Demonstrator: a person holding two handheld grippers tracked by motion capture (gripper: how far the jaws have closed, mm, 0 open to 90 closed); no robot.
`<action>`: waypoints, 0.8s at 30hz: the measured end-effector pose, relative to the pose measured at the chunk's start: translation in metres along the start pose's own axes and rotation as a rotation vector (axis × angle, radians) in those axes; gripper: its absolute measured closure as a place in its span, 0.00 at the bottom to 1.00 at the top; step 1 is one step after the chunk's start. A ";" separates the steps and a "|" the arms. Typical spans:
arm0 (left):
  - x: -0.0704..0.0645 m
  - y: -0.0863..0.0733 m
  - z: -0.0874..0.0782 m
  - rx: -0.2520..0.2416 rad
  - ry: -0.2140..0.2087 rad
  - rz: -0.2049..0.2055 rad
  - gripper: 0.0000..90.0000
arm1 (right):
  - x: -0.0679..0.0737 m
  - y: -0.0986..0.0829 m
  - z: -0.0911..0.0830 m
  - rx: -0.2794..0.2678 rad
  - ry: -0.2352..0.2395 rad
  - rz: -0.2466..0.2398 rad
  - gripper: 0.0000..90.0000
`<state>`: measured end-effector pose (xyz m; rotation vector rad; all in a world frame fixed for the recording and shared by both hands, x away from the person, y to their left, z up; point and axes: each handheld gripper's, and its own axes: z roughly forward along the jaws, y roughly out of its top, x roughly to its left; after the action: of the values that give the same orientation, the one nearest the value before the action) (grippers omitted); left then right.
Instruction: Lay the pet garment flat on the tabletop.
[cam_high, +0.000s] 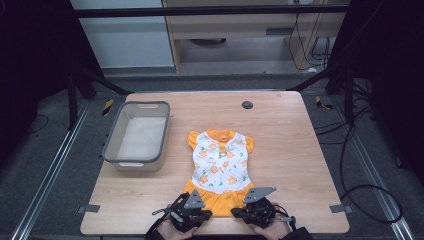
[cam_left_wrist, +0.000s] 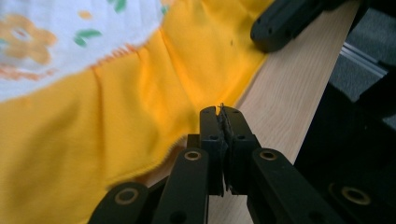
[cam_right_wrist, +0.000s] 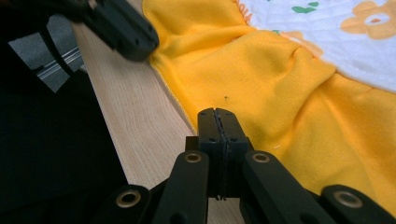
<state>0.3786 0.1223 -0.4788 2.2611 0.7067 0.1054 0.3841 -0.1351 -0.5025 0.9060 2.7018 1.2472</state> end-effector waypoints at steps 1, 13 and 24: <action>0.003 0.002 -0.006 -0.029 0.008 -0.009 0.97 | -0.001 0.000 -0.001 -0.006 -0.001 0.000 1.00; 0.038 -0.009 -0.011 0.029 0.107 -0.076 0.96 | -0.025 -0.007 -0.029 -0.056 -0.132 0.057 1.00; 0.027 -0.021 -0.011 0.069 0.106 -0.059 0.97 | -0.027 -0.022 -0.035 0.008 -0.150 0.059 1.00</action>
<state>0.3888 0.1558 -0.4892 2.3117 0.8444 0.1751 0.3861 -0.1842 -0.5002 1.0423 2.5845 1.1291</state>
